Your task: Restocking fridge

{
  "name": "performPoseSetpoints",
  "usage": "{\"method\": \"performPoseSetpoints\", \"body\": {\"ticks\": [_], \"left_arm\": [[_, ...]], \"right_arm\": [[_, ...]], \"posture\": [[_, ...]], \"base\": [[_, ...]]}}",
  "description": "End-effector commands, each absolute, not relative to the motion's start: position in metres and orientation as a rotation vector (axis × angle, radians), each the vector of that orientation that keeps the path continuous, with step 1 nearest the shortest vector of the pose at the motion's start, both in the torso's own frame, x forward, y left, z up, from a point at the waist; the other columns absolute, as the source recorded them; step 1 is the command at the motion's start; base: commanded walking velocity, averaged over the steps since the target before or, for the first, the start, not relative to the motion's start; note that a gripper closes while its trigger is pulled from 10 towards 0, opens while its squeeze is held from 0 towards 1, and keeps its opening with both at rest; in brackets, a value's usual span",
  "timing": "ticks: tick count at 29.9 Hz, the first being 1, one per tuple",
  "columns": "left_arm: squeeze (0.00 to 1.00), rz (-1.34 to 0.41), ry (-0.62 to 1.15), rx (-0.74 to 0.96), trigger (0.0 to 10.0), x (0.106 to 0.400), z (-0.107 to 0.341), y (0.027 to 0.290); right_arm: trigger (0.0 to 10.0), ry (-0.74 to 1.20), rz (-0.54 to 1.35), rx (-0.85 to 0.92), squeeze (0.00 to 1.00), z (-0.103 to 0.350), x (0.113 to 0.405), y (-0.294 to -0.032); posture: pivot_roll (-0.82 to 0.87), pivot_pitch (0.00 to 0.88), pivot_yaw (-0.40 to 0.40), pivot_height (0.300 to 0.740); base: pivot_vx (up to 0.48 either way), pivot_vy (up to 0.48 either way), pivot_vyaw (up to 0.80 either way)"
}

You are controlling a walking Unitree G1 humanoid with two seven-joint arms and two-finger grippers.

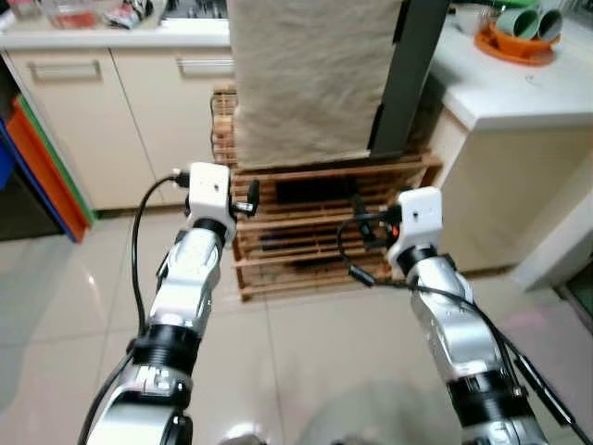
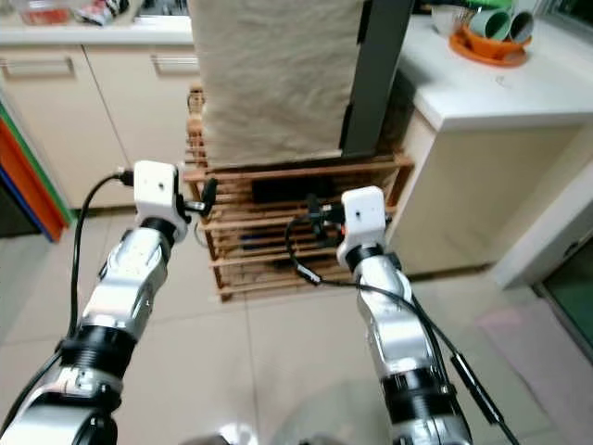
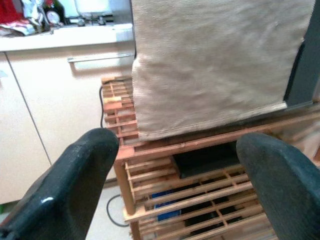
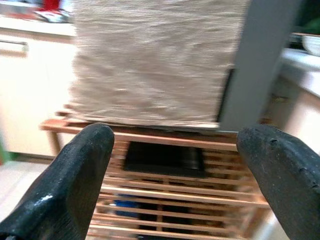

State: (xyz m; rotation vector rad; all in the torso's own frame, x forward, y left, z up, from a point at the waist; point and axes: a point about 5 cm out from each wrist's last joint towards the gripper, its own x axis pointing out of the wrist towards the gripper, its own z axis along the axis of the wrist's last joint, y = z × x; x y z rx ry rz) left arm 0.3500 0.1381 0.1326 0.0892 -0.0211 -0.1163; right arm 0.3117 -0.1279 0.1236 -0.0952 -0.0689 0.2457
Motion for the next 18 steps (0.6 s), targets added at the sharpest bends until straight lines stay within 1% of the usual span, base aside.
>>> {"method": "performPoseSetpoints", "body": {"ticks": [1, 3, 4, 5, 6, 8, 9, 15, 18], "left_arm": [[0.0, -0.139, -0.022, 0.101, 10.0, 0.351, 0.132, 0.13], [0.0, -0.145, -0.033, 0.091, 10.0, 0.349, 0.132, 0.128], [0.0, -0.156, -0.052, 0.076, 10.0, 0.346, 0.134, 0.126], [0.0, -0.156, -0.052, 0.076, 10.0, 0.346, 0.134, 0.126], [0.0, -0.165, -0.082, 0.06, 10.0, 0.344, 0.137, 0.123], [0.0, -0.165, -0.085, 0.057, 10.0, 0.343, 0.137, 0.122], [0.0, -0.157, -0.086, 0.053, 10.0, 0.342, 0.137, 0.121], [0.0, -0.144, -0.08, 0.035, 10.0, 0.341, 0.137, 0.121], [0.0, -0.134, -0.079, 0.039, 10.0, 0.341, 0.136, 0.123]], "right_arm": [[10.0, -0.106, 0.285, -0.117, 0.0, 0.129, 0.309, -0.124], [10.0, -0.108, 0.334, -0.122, 0.0, 0.129, 0.306, -0.118], [10.0, -0.109, 0.402, -0.14, 0.0, 0.127, 0.299, -0.11], [10.0, -0.109, 0.402, -0.14, 0.0, 0.127, 0.299, -0.11], [10.0, -0.11, 0.5, -0.21, 0.0, 0.121, 0.288, -0.096], [10.0, -0.109, 0.475, -0.201, 0.0, 0.121, 0.289, -0.098], [10.0, -0.104, 0.434, -0.193, 0.0, 0.122, 0.294, -0.105], [10.0, -0.09, 0.505, -0.232, 0.0, 0.119, 0.293, -0.109], [10.0, -0.08, 0.49, -0.238, 0.0, 0.117, 0.288, -0.122]], "posture": [[-0.02, 0.0, -0.03, 0.719], [-0.02, 0.0, -0.033, 0.719], [-0.02, 0.0, -0.035, 0.719], [-0.02, 0.0, -0.035, 0.719], [-0.01, 0.0, -0.037, 0.719], [-0.01, 0.0, -0.038, 0.719], [0.0, 0.0, -0.036, 0.719], [0.02, 0.0, -0.042, 0.719], [0.02, 0.0, -0.049, 0.719]], "base": [[0.0, 0.0, 0.0], [0.0, 0.0, 0.0], [0.0, 0.0, 0.0], [0.0, 0.0, 0.0], [0.296, 0.0, 0.0], [0.36, 0.0, 0.0], [0.424, 0.0, 0.0], [0.423, 0.0, 0.0], [0.424, 0.0, 0.0]]}}
